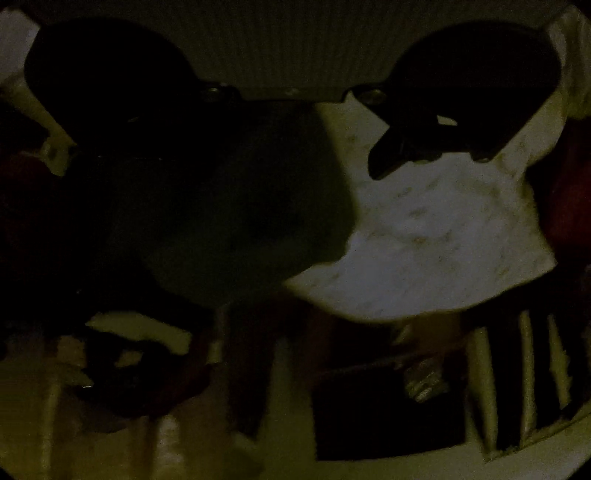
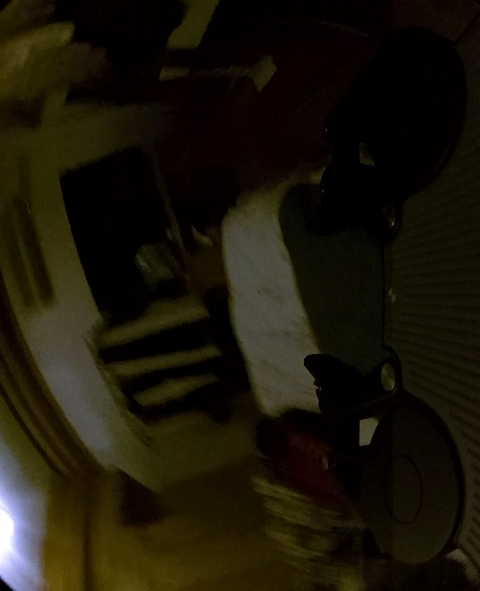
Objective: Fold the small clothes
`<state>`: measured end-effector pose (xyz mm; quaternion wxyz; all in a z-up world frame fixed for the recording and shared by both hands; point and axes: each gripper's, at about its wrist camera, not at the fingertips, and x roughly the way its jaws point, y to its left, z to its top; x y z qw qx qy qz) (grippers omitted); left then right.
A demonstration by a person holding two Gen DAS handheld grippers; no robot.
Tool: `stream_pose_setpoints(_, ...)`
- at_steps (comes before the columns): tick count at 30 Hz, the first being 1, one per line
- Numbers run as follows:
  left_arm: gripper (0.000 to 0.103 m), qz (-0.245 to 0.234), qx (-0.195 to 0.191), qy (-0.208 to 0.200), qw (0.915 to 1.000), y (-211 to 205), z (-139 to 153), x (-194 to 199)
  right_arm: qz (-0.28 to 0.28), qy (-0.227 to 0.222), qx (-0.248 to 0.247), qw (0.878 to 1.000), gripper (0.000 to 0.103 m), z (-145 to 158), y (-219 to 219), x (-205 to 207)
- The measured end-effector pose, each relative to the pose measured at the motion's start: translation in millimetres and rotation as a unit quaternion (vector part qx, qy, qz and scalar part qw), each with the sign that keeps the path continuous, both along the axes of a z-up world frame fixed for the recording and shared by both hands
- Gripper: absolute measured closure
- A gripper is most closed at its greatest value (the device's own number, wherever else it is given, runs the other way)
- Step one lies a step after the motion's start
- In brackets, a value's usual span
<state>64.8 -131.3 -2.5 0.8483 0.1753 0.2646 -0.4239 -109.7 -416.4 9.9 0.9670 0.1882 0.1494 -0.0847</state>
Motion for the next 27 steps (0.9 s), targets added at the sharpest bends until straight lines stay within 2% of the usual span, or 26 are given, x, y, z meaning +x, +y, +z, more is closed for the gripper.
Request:
stream_pose_setpoints(2,0.016,-0.025,0.006,0.005,0.9996,-15.9,0.4,-8.7,0.03,0.032,-0.007,0.999,0.0,0.6,8.7,1.8)
stream_pose_setpoints(3,0.021,-0.039,0.015,0.012,0.9991,-26.8,-4.4,-12.6,0.039,0.045,-0.006,0.998,0.0,-1.9,12.4,2.7)
stream_pose_setpoints(4,0.028,-0.045,0.024,0.016,0.9986,-33.8,-10.4,-17.3,0.043,0.053,-0.007,0.998,0.0,-4.8,13.1,4.3)
stream_pose_setpoints(6,0.032,-0.041,0.048,0.018,0.9978,-48.0,-28.7,-19.2,0.045,0.079,-0.011,0.996,0.0,-16.3,13.5,9.3)
stream_pose_setpoints(9,0.032,-0.02,0.084,0.018,0.9961,-60.1,-61.2,-12.3,0.049,0.129,-0.013,0.99,0.002,-42.5,10.9,22.7)
stream_pose_setpoints(10,0.032,-0.012,0.096,0.029,0.9949,-61.9,-73.4,-5.8,0.046,0.136,-0.02,0.989,0.002,-48.0,13.1,23.0)
stream_pose_setpoints(13,0.031,-0.007,0.105,0.072,0.9918,-59.7,-95.9,9.6,0.047,0.159,-0.055,0.985,0.0,-59.8,18.7,33.2)
stream_pose_setpoints(15,0.029,-0.008,0.107,0.071,0.9917,-59.7,-100.2,10.3,0.048,0.173,-0.065,0.982,0.0,-65.0,21.5,37.3)
stream_pose_setpoints(17,0.025,-0.012,0.116,0.055,0.9916,-62.1,-97.2,5.1,0.048,0.18,-0.075,0.98,0.0,-63.7,25.7,39.2)
stream_pose_setpoints(19,0.012,-0.016,0.13,0.034,0.9909,-57.4,-85.8,-4.5,0.047,0.188,-0.074,0.978,0.0,-58.0,26.9,38.7)
stream_pose_setpoints(22,0.0,-0.028,0.125,0.009,0.9917,-43.0,-56.1,-17.9,0.041,0.178,-0.062,0.981,0.0,-39.6,28.1,26.8)
stream_pose_setpoints(25,0.0,-0.026,0.129,-0.03,0.9908,-32.1,-26.5,-28.9,0.037,0.165,-0.064,0.984,0.0,-11.3,35.5,14.9)
stream_pose_setpoints(27,0.0,-0.026,0.141,-0.059,0.9879,-29.8,-13.6,-36.2,0.035,0.187,-0.076,0.979,0.0,4.8,42.4,11.7)
